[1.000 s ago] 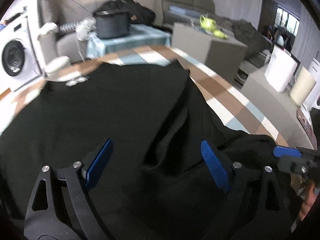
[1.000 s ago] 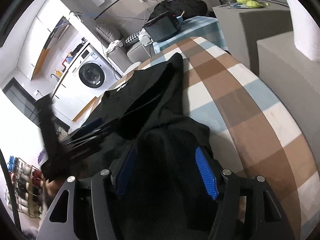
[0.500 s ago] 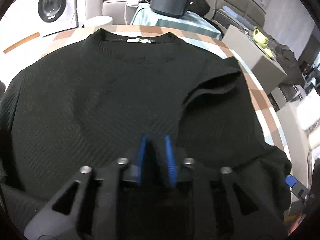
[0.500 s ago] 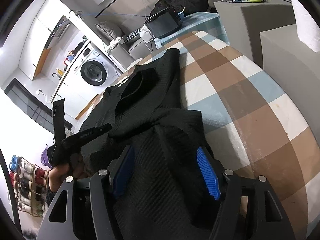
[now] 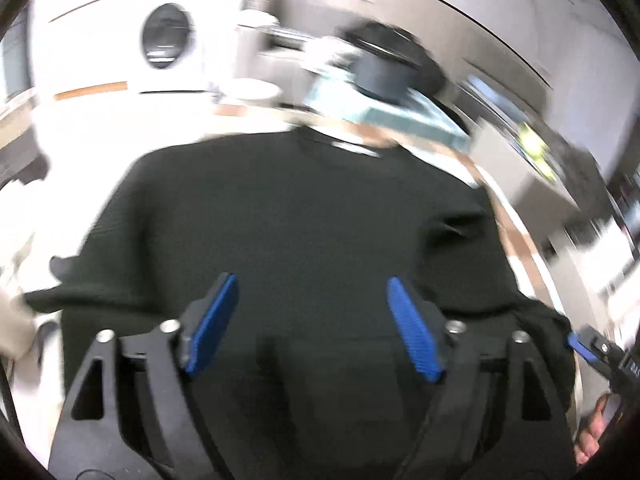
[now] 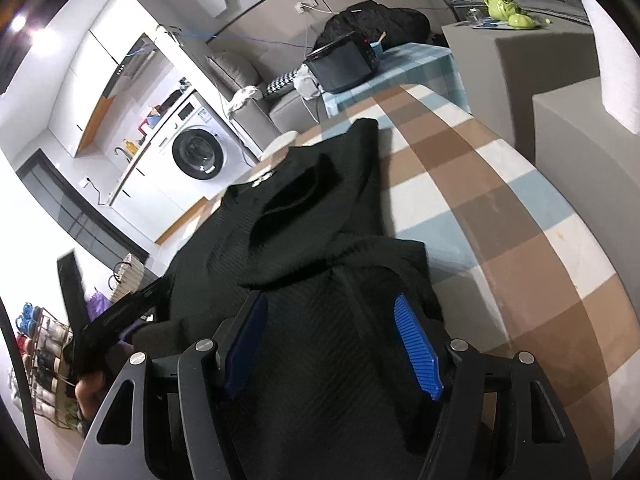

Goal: Fold small clothes
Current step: 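Grasp the other T-shirt side with the left gripper and fold it toward the center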

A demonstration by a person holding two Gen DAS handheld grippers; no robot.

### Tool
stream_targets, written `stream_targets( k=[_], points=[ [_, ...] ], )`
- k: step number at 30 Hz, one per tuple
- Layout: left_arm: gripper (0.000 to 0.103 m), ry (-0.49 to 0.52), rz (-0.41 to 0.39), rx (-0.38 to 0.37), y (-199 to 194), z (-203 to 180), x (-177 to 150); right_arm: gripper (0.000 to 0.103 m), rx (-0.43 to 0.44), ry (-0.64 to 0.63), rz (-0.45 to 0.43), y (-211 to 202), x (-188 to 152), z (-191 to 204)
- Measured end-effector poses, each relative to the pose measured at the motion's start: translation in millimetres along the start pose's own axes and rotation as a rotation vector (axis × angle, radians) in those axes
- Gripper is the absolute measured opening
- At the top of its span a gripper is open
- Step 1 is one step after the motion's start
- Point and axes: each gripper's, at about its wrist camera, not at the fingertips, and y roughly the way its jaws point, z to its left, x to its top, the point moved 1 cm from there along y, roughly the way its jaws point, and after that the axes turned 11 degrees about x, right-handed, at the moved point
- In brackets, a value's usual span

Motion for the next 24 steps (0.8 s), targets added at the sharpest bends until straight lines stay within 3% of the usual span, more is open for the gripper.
stream_targets(
  k=[4, 9, 13, 18, 21, 24],
  points=[
    [0.081, -0.183, 0.027, 0.12, -11.4, 86.8, -4.1, 0.07, 0.003, -0.004, 0.004, 6.5, 0.4, 3.7],
    [0.08, -0.39, 0.078, 0.093, -19.7, 161.4, -15.3, 0.07, -0.001, 0.004, 0.025, 17.2, -2.8, 7.0],
    [0.074, -0.479, 0.119, 0.016, -18.7, 185.0, -19.7, 0.07, -0.008, -0.001, 0.047, 25.2, -5.4, 12.8],
    [0.074, -0.544, 0.154, -0.059, 10.3, 195.1, -19.3, 0.071, -0.012, -0.015, 0.057, 31.3, -5.5, 20.4],
    [0.07, -0.592, 0.164, -0.022, 32.0, 199.2, -14.8, 0.071, -0.017, -0.016, 0.06, 32.2, -6.6, 22.4],
    [0.054, -0.63, 0.151, -0.004, 43.4, 205.8, -12.5, 0.071, -0.03, -0.016, 0.055, 29.7, -8.1, 21.9]
  ],
)
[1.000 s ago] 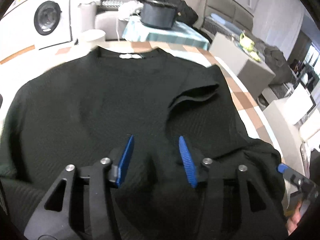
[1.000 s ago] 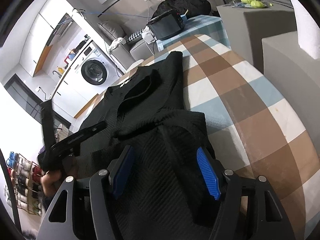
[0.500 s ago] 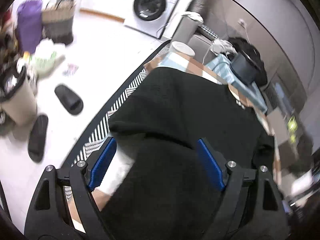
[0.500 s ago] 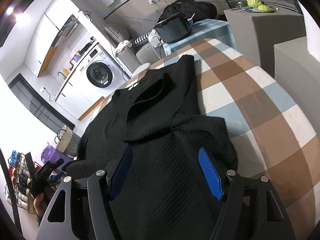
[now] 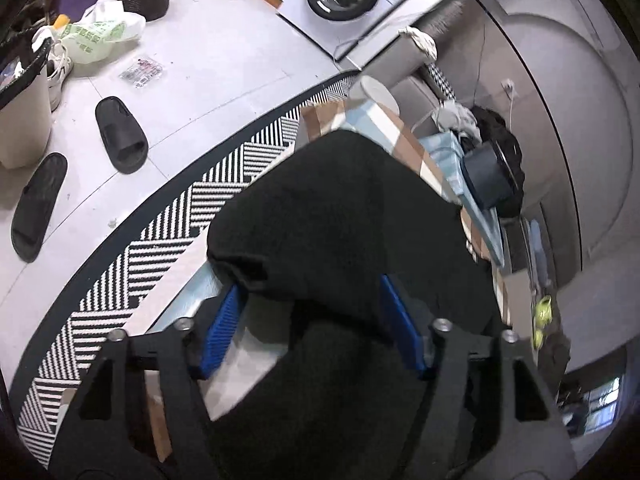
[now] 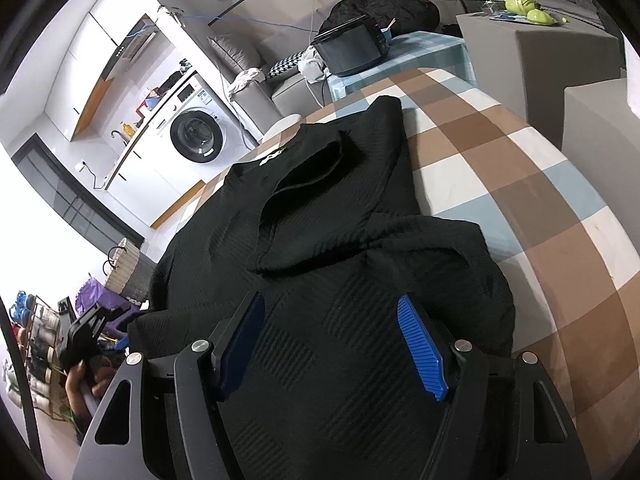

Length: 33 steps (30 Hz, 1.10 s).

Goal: Fold small clothes
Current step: 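Grasp the other T-shirt side with the left gripper and fold it toward the center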

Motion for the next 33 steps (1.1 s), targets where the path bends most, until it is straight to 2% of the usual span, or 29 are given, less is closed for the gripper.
stream_targets(
  k=[2, 4, 6, 10, 14, 16, 18, 19, 20, 21, 23, 24, 25, 33],
  points=[
    [0.019, 0.0, -0.013, 0.02, 4.6, -1.6, 4.4, 0.071, -0.01, 0.003, -0.007, -1.7, -0.8, -1.7],
    [0.007, 0.012, -0.029, 0.06, 11.1, -7.5, 8.3, 0.071, -0.006, 0.015, -0.013, -3.5, -1.6, -4.1],
    [0.004, 0.032, -0.069, 0.093, 12.1, -18.0, 10.0, 0.071, -0.005, 0.025, -0.015, -3.9, -2.5, -6.2],
    [0.003, 0.087, -0.173, 0.11, -6.0, -40.6, 11.7, 0.071, 0.0, 0.034, -0.019, -4.8, -4.7, -9.1],
    [0.003, 0.285, -0.305, 0.119, -26.8, -105.3, 15.2, 0.071, 0.004, 0.047, -0.02, -6.2, -6.3, -12.5],
    [0.003, 0.422, -0.349, 0.061, -34.3, -152.2, 6.5, 0.071, 0.003, 0.049, -0.024, -8.6, -6.7, -12.2],
    [0.003, 0.594, -0.307, -0.055, -32.7, -199.0, -16.4, 0.071, -0.001, 0.051, -0.033, -12.3, -6.7, -11.5],
    [0.005, 0.65, -0.281, -0.102, -30.5, -212.9, -28.4, 0.071, -0.001, 0.05, -0.037, -13.4, -6.6, -10.5],
    [0.011, 0.709, -0.237, -0.158, -25.8, -226.8, -42.5, 0.071, -0.003, 0.048, -0.042, -15.0, -6.8, -10.0],
    [0.017, 0.765, -0.171, -0.183, -17.6, -239.0, -57.3, 0.072, -0.005, 0.048, -0.044, -15.2, -6.9, -10.0],
    [0.061, 0.799, -0.096, -0.178, -7.9, -242.9, -73.8, 0.072, -0.01, 0.055, -0.044, -14.8, -7.1, -11.3],
    [0.068, 0.785, -0.092, -0.175, -6.5, -237.4, -78.5, 0.072, -0.01, 0.057, -0.043, -14.9, -7.6, -12.3],
    [0.072, 0.763, -0.098, -0.177, -6.3, -231.5, -79.2, 0.072, -0.009, 0.058, -0.042, -15.0, -8.1, -12.7],
    [0.072, 0.542, -0.048, -0.09, 2.7, -161.1, -47.3, 0.073, 0.01, 0.052, -0.027, -7.9, -8.3, -12.8]
  ],
)
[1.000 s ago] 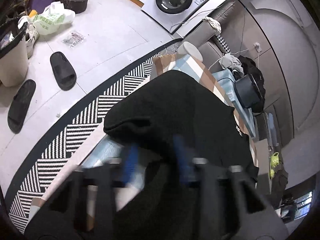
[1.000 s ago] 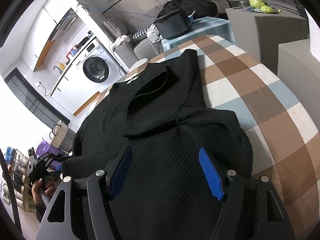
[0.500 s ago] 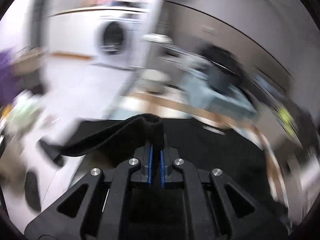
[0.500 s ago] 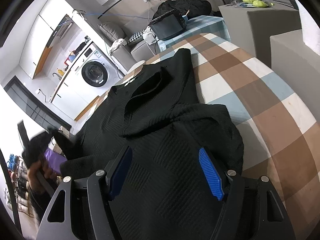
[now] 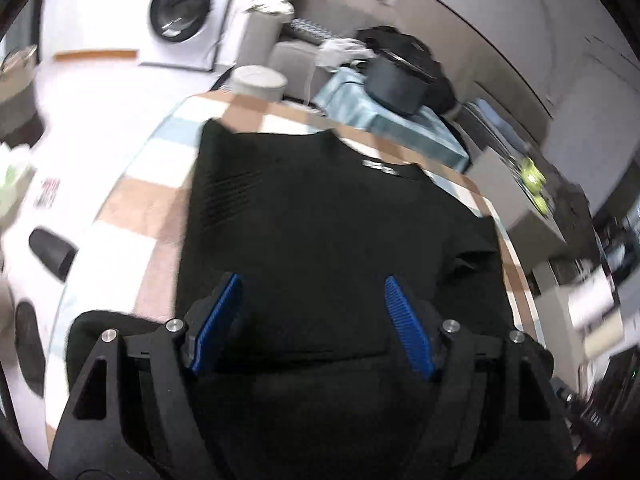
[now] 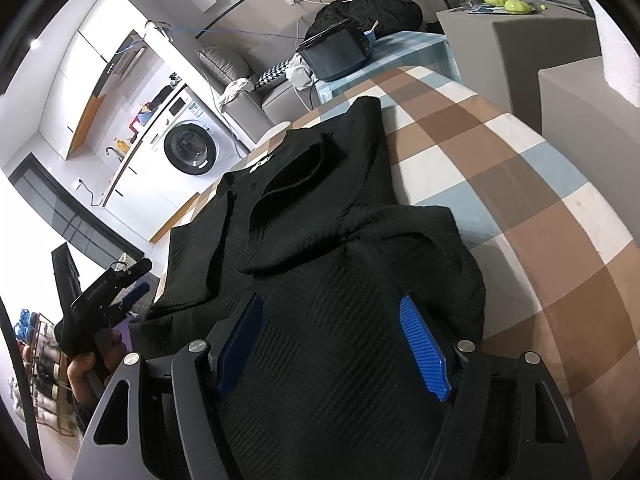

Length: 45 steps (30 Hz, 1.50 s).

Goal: Fold small clothes

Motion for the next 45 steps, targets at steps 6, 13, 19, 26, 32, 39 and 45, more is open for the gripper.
stream_targets(
  k=[6, 13, 19, 26, 32, 39, 45],
  points=[
    [0.072, 0.027, -0.038, 0.013, -7.9, 11.2, -10.2, 0.073, -0.001, -0.002, 0.003, 0.5, -0.6, -0.8],
    [0.072, 0.242, -0.045, -0.01, 5.1, -78.1, -13.7, 0.073, 0.0, -0.002, 0.003, -3.9, -3.2, -1.4],
    [0.077, 0.477, 0.019, -0.051, 50.7, -169.6, -23.5, 0.073, -0.01, -0.003, 0.015, -7.9, -6.3, -4.5],
    [0.077, 0.489, 0.089, 0.031, 111.2, -199.2, -23.3, 0.073, -0.031, 0.002, 0.0, -14.7, -6.6, -7.4],
    [0.076, 0.134, 0.097, 0.121, 122.1, -129.9, 13.8, 0.073, -0.045, 0.015, -0.008, -16.8, -5.4, -13.1],
    [0.076, 0.228, 0.066, 0.091, 98.9, -139.5, 2.2, 0.073, -0.041, 0.006, -0.002, -15.4, -6.0, -9.7],
    [0.076, 0.233, 0.04, 0.044, 49.7, -120.6, -8.4, 0.073, -0.047, -0.008, -0.025, -24.4, -6.0, -8.1]
  ],
)
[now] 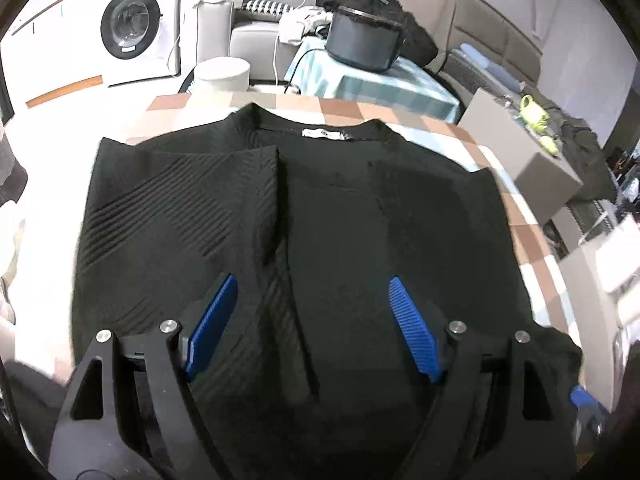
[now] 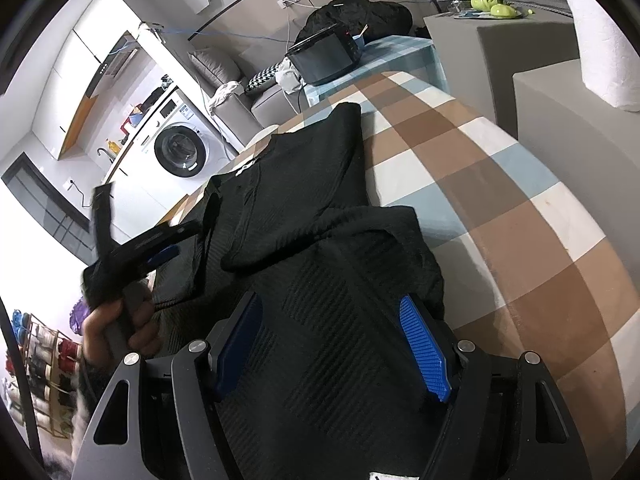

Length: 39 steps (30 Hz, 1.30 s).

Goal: Fold small clothes

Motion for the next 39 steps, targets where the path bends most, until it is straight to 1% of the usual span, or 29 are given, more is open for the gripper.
stream_targets(
  k=[3, 4, 8, 11, 15, 18, 19, 20, 21, 23, 24, 29, 32, 34, 35, 36, 37, 38, 39],
  points=[
    [0.077, -0.014, -0.028, -0.003, -36.9, 21.5, -17.7, 0.073, -0.009, -0.02, -0.015, -6.9, 0.9, 1.1],
    [0.08, -0.024, -0.038, 0.0, -47.9, 29.9, -24.1, 0.073, -0.012, -0.026, -0.018, -9.3, 1.7, 1.0],
    [0.082, -0.067, -0.082, 0.045, -97.7, 72.0, -59.3, 0.073, -0.031, -0.059, -0.015, -19.2, 5.9, -1.2],
    [0.083, -0.077, -0.087, 0.083, -123.3, 99.4, -85.5, 0.073, -0.046, -0.116, 0.022, -24.3, 10.3, -3.9],
    [0.084, -0.121, -0.105, 0.115, -158.3, 142.0, -123.8, 0.073, -0.088, -0.253, 0.109, -29.0, 12.8, -6.3],
    [0.088, -0.149, -0.123, 0.143, -177.3, 168.7, -147.3, 0.073, -0.091, -0.313, 0.156, -34.7, 12.2, -9.6],
    [0.09, -0.16, -0.121, 0.158, -181.3, 176.7, -154.3, 0.075, -0.095, -0.326, 0.164, -37.3, 11.4, -11.0],
    [0.09, -0.177, -0.118, 0.17, -185.0, 186.2, -162.6, 0.081, -0.093, -0.332, 0.168, -38.5, 10.0, -13.1],
    [0.09, -0.191, -0.115, 0.168, -186.2, 194.0, -169.7, 0.084, -0.091, -0.326, 0.174, -38.6, 7.4, -16.4],
    [0.09, -0.21, -0.103, 0.167, -186.8, 206.0, -181.6, 0.084, -0.076, -0.299, 0.177, -35.7, 1.1, -23.2],
    [0.09, -0.223, -0.093, 0.179, -186.4, 212.8, -188.3, 0.084, -0.07, -0.287, 0.177, -32.1, -3.1, -26.3],
    [0.09, -0.241, -0.072, 0.172, -184.9, 224.6, -201.7, 0.084, -0.087, -0.224, 0.188, -13.0, -18.0, -36.5],
    [0.09, -0.221, -0.071, 0.164, -181.7, 223.0, -203.6, 0.084, -0.097, -0.248, 0.197, -7.1, -22.8, -31.5],
    [0.09, -0.212, -0.054, 0.163, -173.3, 217.2, -200.1, 0.084, -0.108, -0.279, 0.206, -3.4, -23.5, -26.8],
    [0.09, -0.209, -0.046, 0.16, -169.9, 215.4, -199.2, 0.081, -0.112, -0.287, 0.21, -1.1, -23.1, -25.8],
    [0.09, -0.204, -0.035, 0.158, -166.2, 213.4, -198.0, 0.074, -0.108, -0.297, 0.218, 1.9, -22.7, -23.8],
    [0.09, -0.204, -0.026, 0.161, -162.6, 210.9, -196.6, 0.07, -0.102, -0.302, 0.225, 4.9, -22.5, -22.6],
    [0.09, -0.204, -0.016, 0.161, -159.0, 209.6, -195.1, 0.061, -0.096, -0.302, 0.233, 8.2, -22.1, -21.2],
    [0.09, -0.207, -0.006, 0.158, -152.5, 206.8, -191.7, 0.047, -0.084, -0.303, 0.241, 12.1, -21.6, -18.9]
  ],
)
